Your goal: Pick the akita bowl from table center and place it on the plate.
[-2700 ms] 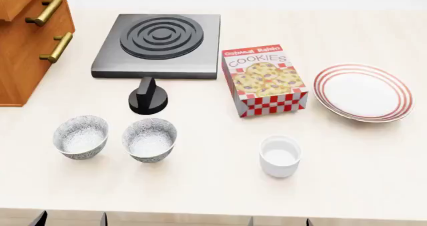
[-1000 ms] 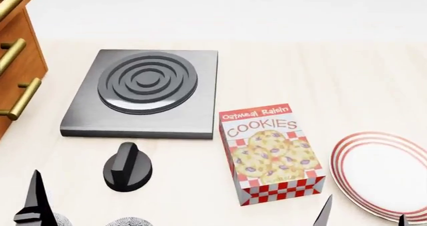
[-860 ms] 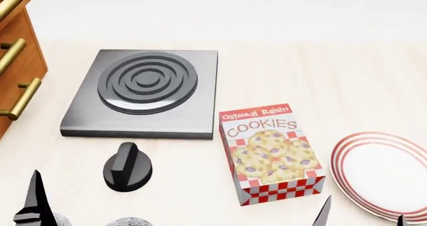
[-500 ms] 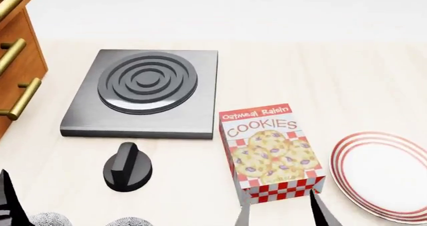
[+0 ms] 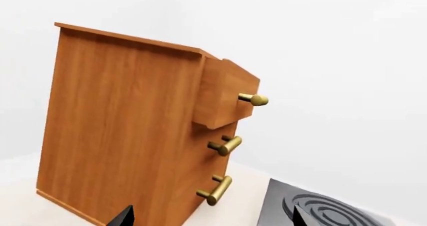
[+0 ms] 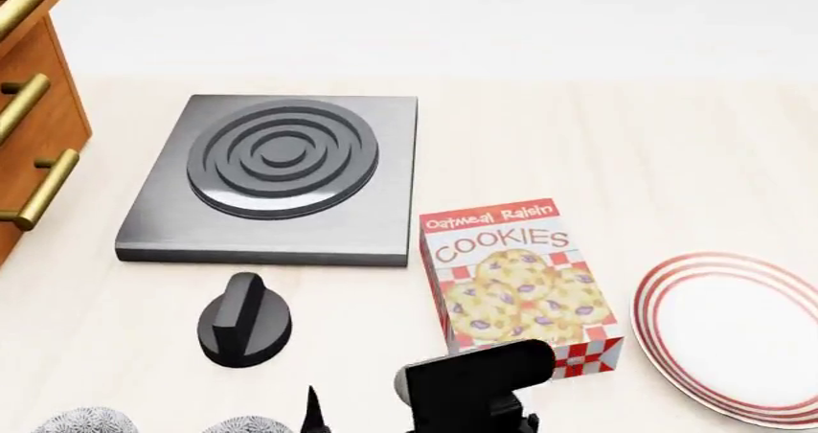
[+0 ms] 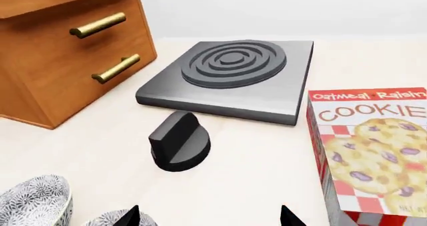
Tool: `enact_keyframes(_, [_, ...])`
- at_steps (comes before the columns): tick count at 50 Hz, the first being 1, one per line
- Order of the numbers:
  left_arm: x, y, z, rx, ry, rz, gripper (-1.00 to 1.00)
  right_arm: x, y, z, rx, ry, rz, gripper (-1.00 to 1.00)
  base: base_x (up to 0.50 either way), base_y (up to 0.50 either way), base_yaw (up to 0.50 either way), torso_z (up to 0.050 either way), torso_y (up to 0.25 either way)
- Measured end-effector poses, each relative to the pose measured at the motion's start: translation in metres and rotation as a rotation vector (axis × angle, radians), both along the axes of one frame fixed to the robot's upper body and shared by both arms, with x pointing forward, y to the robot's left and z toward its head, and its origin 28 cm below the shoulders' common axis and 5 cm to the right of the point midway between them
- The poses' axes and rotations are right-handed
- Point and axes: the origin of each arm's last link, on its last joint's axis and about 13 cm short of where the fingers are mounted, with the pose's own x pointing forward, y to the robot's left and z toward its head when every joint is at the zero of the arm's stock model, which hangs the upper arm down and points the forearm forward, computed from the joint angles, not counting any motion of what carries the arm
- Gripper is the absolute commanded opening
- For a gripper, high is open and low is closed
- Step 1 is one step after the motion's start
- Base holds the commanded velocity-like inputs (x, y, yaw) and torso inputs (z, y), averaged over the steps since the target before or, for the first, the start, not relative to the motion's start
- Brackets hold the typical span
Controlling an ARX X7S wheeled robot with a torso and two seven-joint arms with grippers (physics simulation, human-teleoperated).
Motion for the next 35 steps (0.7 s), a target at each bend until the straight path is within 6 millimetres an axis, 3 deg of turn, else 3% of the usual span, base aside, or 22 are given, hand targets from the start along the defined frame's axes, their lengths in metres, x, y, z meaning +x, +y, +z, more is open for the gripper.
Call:
enact_keyframes(18, [-0.002, 0.003, 0.003, -0.019, -0.013, 0.007, 1.00, 0.004, 0.012, 0.007, -0.014, 0.139, 0.085, 1.00, 0.00, 0.00, 0.00, 0.000, 0.000])
enact_keyframes(35, [-0.001, 0.003, 0.001, -0.028, -0.010, 0.002, 1.00, 0.014, 0.016, -0.004, -0.030, 0.230, 0.103, 1.00, 0.00, 0.00, 0.00, 0.000, 0.000])
